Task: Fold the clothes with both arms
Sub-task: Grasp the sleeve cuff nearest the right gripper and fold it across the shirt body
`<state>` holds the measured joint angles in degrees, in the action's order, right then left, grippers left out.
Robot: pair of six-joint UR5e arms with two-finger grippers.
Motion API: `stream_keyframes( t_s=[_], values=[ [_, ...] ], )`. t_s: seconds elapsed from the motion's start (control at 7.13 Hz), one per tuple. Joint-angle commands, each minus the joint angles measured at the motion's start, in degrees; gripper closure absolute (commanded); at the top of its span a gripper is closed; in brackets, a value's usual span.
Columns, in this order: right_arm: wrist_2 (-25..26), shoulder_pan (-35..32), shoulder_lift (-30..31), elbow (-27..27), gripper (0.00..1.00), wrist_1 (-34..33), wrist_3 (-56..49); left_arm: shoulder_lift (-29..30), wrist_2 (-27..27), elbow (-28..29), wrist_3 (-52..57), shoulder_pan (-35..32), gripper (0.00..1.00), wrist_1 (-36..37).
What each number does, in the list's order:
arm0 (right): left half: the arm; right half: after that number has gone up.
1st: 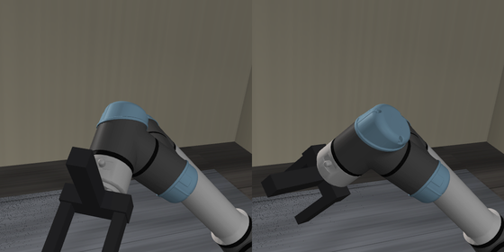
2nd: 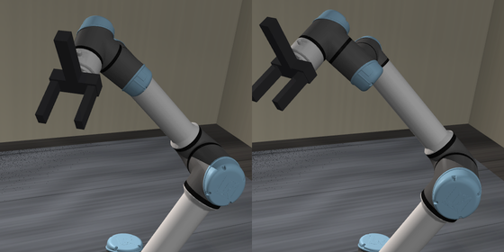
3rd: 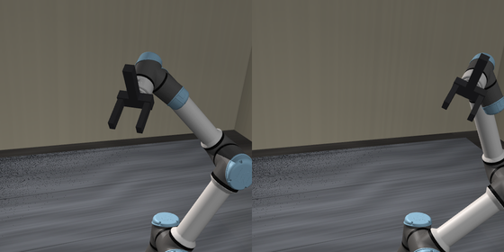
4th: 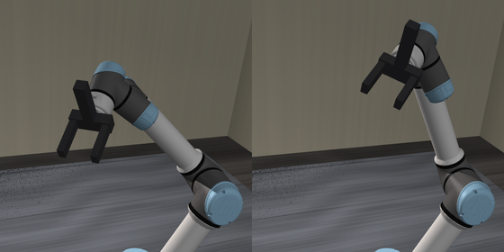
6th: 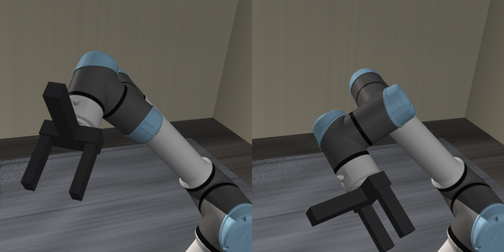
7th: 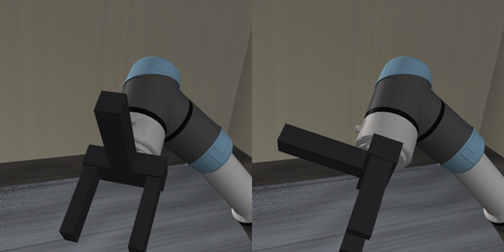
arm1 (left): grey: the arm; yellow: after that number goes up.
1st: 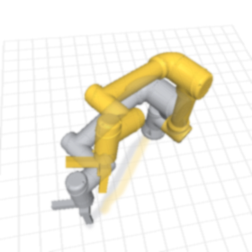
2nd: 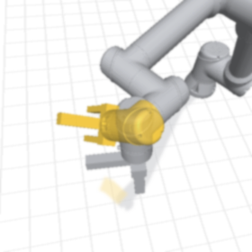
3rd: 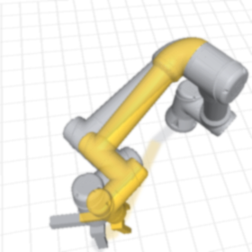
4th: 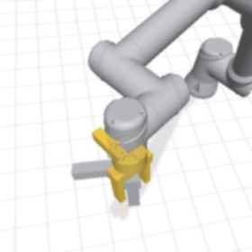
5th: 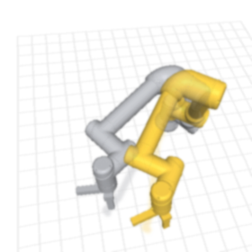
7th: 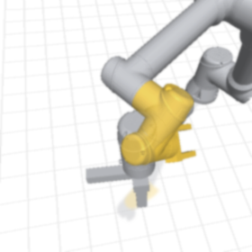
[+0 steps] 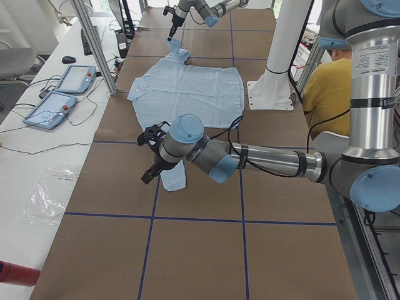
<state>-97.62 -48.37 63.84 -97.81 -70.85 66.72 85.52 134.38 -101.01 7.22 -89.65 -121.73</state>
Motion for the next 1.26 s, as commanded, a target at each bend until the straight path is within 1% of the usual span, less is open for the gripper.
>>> stream_keyframes(
  t_s=[0.0, 0.14, 0.28, 0.42, 0.7, 0.84, 0.98, 1.12],
  values=[
    [10.0, 7.9, -12.0, 3.6, 1.0, -3.6, 6.6, 0.0, -0.1, 0.0, -0.1, 0.0, 0.0, 0.0],
    [14.8, 11.1, -15.5, 7.9, 1.0, 2.5, 6.6, 0.0, -0.1, 0.0, -0.2, 0.0, 0.0, 0.0],
    [18.0, 14.2, -17.1, 13.6, 1.0, 12.5, 6.6, 0.0, -0.1, 0.0, -0.4, 0.0, 0.0, 0.0],
    [21.1, 17.4, -18.5, 18.0, 1.0, 18.5, 6.7, 0.0, -0.1, 0.1, -0.4, 0.0, 0.0, 0.0],
    [23.7, 21.1, -25.0, 26.7, 1.0, 18.8, 6.7, 0.0, -0.1, 0.1, -0.4, 0.0, 0.0, 0.0],
    [24.6, 22.6, -26.8, 29.2, 1.0, 18.8, 6.8, 0.0, -0.1, 0.4, -0.4, 0.0, 0.0, 0.0],
    [24.4, 23.0, -27.4, 29.6, 0.44, 18.7, 8.4, 0.0, -0.1, 0.5, -0.4, 0.0, 0.0, 0.0],
    [24.4, 23.2, -30.2, 32.9, 0.03, 18.1, 11.9, 0.0, -0.1, 0.6, -0.4, 0.0, 0.0, 0.0]
  ],
)
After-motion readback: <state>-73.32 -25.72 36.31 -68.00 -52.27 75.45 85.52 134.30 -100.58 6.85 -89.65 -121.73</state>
